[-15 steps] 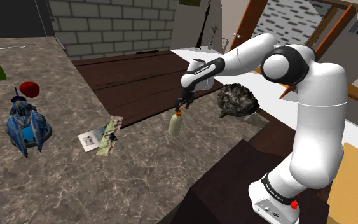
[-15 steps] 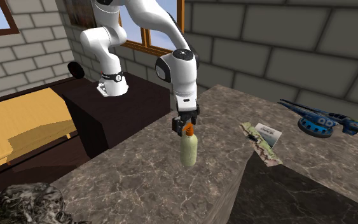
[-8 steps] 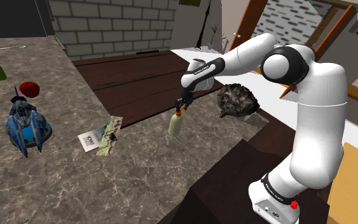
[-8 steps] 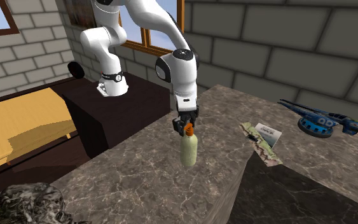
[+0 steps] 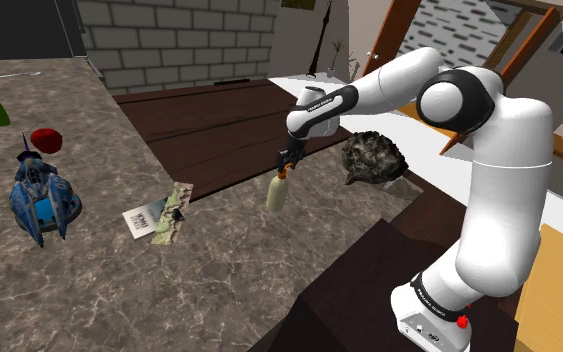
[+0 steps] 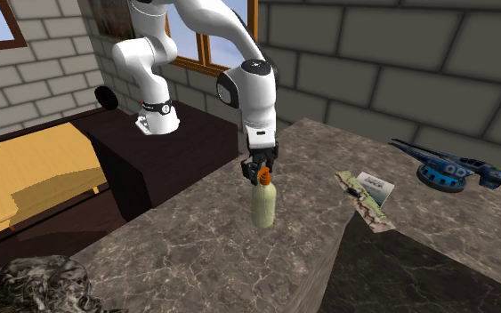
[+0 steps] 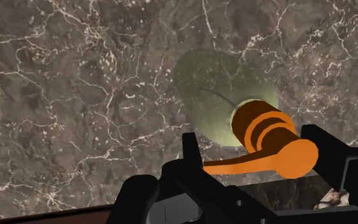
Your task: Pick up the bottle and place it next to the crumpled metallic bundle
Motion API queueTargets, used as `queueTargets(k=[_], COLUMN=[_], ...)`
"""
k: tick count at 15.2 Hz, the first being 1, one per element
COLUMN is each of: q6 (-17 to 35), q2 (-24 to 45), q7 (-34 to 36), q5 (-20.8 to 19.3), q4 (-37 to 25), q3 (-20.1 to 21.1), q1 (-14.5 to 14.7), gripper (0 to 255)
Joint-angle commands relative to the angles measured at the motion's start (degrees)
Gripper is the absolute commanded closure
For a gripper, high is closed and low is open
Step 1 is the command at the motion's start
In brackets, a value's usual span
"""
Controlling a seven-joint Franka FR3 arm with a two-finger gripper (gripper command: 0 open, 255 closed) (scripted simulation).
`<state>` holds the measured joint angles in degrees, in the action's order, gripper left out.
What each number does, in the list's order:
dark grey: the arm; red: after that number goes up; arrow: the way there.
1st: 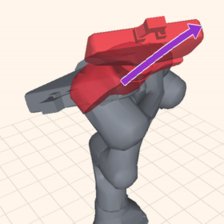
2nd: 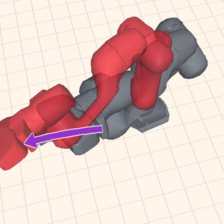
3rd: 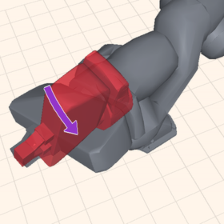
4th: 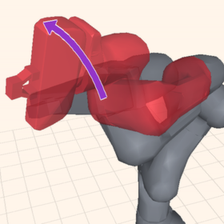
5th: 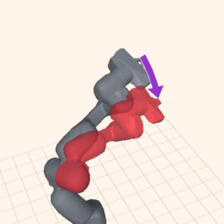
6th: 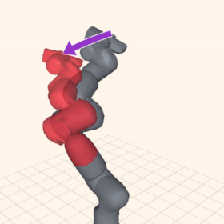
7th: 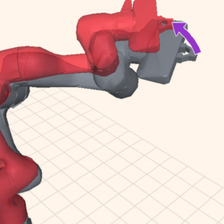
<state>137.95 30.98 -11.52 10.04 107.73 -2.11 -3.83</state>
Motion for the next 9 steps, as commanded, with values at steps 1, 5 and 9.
queueTargets(k=[1,5,9], q6=[-1.12,-3.35,-5.66], q2=[-1.15,-3.27,-5.26], q7=[0.24,0.65,1.06], q5=[-0.19,-0.54,-0.89], q4=[0.02,-0.12,-0.45], q3=[-0.11,-0.32,-0.50], q1=[0.10,0.22,0.31], gripper=[255,255,255])
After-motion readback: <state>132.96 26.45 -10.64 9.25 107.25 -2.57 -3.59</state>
